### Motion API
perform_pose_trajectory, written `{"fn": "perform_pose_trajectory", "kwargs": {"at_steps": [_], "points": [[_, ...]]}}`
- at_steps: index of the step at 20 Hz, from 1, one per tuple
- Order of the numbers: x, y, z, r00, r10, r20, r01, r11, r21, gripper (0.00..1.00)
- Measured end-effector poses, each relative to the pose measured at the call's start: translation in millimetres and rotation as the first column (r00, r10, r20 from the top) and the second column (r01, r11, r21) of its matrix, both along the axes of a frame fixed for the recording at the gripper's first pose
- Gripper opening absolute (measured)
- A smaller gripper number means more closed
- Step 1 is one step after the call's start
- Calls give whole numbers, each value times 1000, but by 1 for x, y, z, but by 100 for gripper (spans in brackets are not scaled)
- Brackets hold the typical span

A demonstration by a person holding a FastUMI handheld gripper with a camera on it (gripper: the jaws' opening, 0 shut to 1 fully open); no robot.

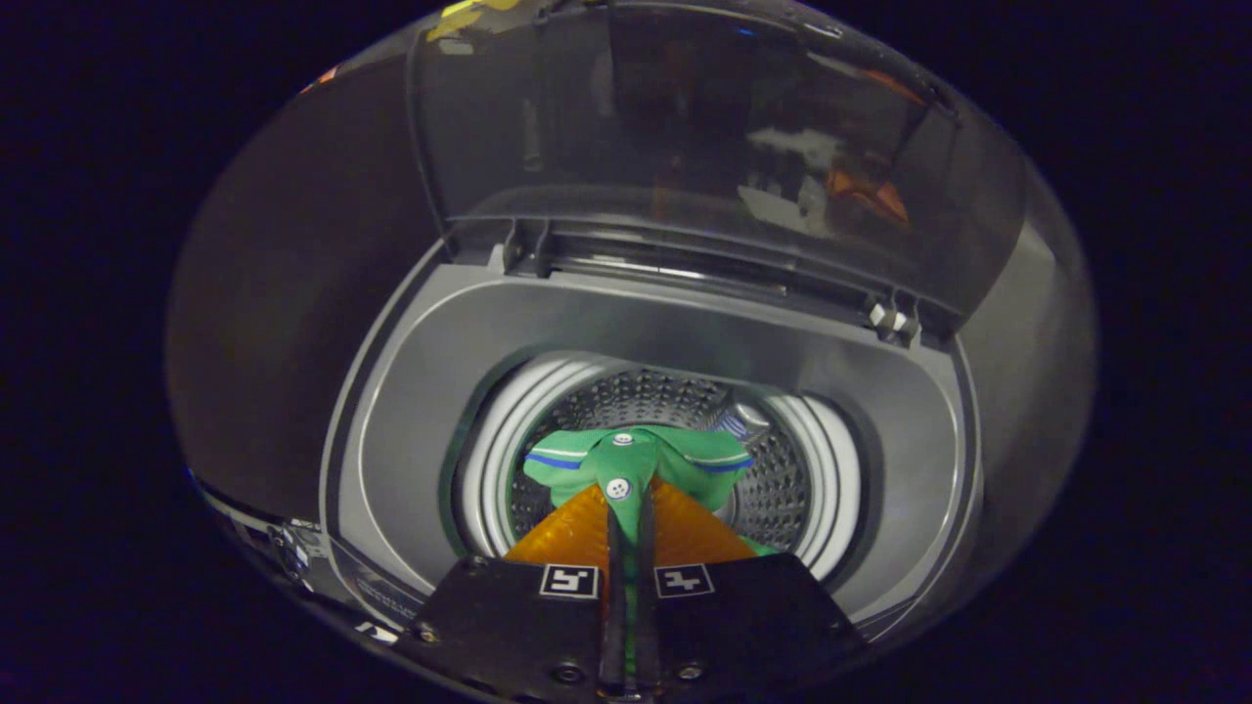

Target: Put the clothes into the washing machine and then close the washing machine lid.

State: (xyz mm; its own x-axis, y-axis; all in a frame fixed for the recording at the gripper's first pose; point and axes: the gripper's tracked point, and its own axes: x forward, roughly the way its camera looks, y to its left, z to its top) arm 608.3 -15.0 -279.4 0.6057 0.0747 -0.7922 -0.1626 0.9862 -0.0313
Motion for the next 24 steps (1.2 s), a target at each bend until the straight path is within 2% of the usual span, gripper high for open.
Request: {"fn": "perform_pose_trajectory", "kwargs": {"at_steps": [6,8,9,10,14,20,24], "points": [[-4,-2,-13,996,-70,-63,73,997,30,14],[-3,-5,-9,995,-83,-48,84,996,26,25],[-3,-9,-8,995,-93,-37,93,996,17,37],[-3,-9,-6,995,-98,-31,98,995,14,39],[-12,-15,1,993,-115,-7,115,993,28,62],[-21,-24,20,995,-88,46,87,996,12,62],[-21,-27,51,990,-58,127,57,998,9,63]]}}
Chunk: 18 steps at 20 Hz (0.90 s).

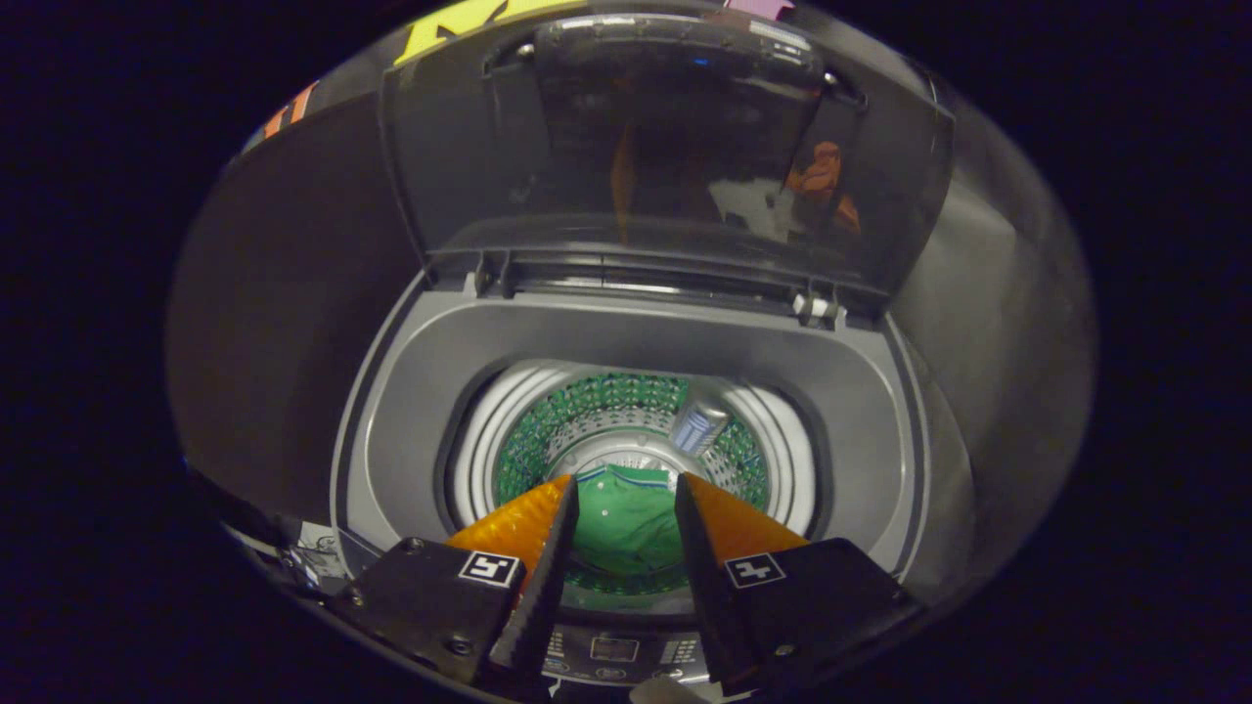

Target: Put the clothes into the washing machine and then close the washing machine lid.

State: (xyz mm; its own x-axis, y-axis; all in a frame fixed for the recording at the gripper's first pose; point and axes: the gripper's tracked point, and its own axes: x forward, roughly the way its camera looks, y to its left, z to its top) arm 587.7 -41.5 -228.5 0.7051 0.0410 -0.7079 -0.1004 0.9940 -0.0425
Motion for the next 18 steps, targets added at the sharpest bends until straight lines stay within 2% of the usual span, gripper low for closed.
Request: {"fn": "perform_pose_trajectory", "kwargs": {"at_steps": [4,9,14,18], "points": [[4,-5,50,993,32,111,-29,999,-25,63],[9,-7,122,967,55,250,-51,998,-24,63],[21,-7,190,937,34,348,-43,999,19,65],[37,-8,225,923,8,385,-29,999,47,65]]}}
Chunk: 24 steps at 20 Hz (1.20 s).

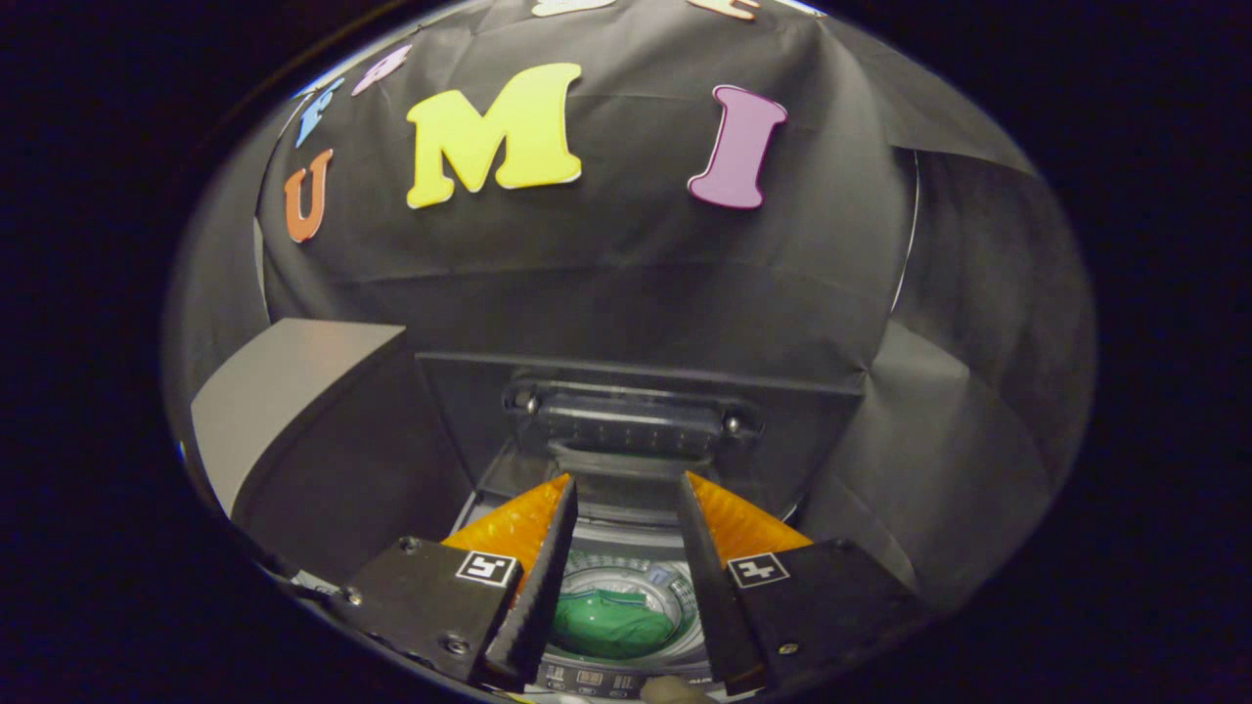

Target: Put the clothes into the washing machine and then close the washing machine lid.

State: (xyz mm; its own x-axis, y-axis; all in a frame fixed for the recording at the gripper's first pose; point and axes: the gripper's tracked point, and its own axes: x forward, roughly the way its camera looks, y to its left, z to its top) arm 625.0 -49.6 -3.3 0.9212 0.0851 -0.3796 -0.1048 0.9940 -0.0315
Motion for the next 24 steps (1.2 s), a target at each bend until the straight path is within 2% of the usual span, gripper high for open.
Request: {"fn": "perform_pose_trajectory", "kwargs": {"at_steps": [12,20,24], "points": [[65,17,55,998,-29,48,27,998,52,65],[111,23,36,998,-53,20,51,996,69,65],[121,21,26,997,-69,23,67,995,69,65]]}}
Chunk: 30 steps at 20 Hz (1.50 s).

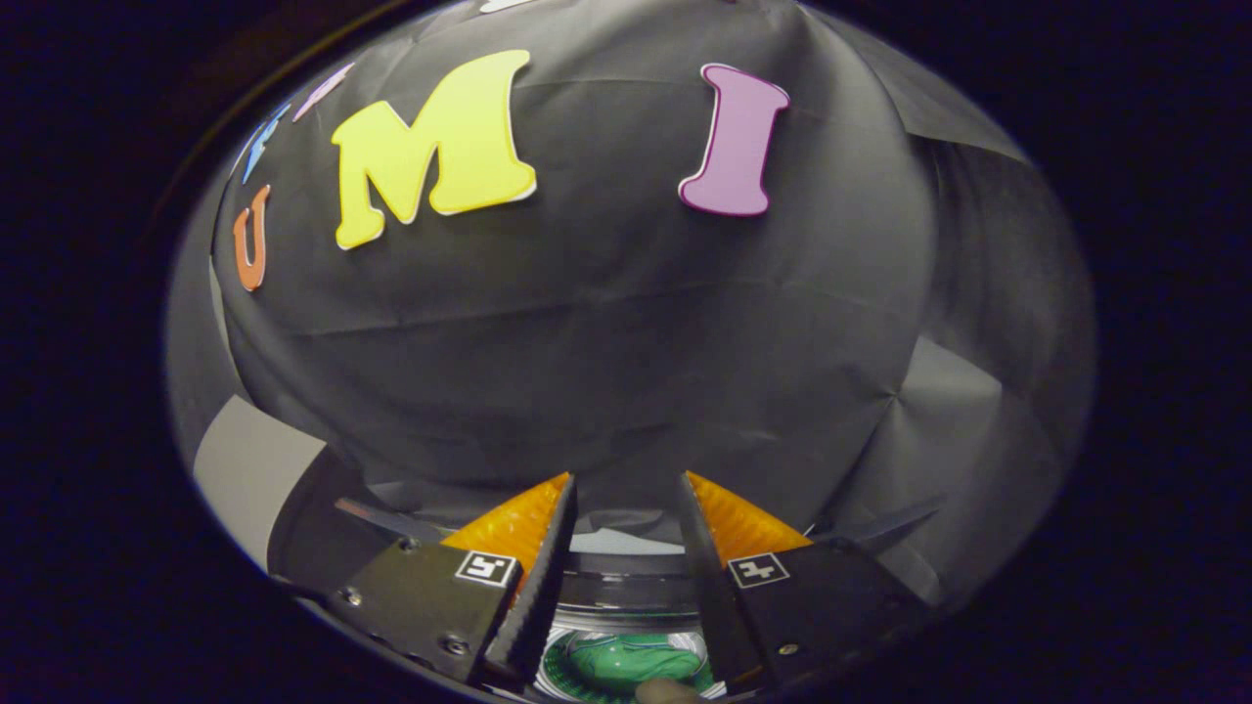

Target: Put the clothes into the washing machine and then close the washing machine lid.

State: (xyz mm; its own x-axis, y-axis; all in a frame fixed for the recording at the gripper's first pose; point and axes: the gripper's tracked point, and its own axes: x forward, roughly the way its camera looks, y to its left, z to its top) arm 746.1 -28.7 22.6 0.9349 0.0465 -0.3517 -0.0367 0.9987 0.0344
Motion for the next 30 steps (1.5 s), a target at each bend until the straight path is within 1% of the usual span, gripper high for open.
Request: {"fn": "perform_pose_trajectory", "kwargs": {"at_steps": [1,2,11,15,30], "points": [[1,-1,1,1000,2,14,-2,1000,2,67],[1,1,0,1000,5,14,-5,1000,2,72],[-10,0,0,997,-3,79,3,1000,-1,72],[-19,1,1,991,-2,134,2,1000,-4,73],[-73,-3,-11,968,11,252,-10,1000,-6,72]]}}
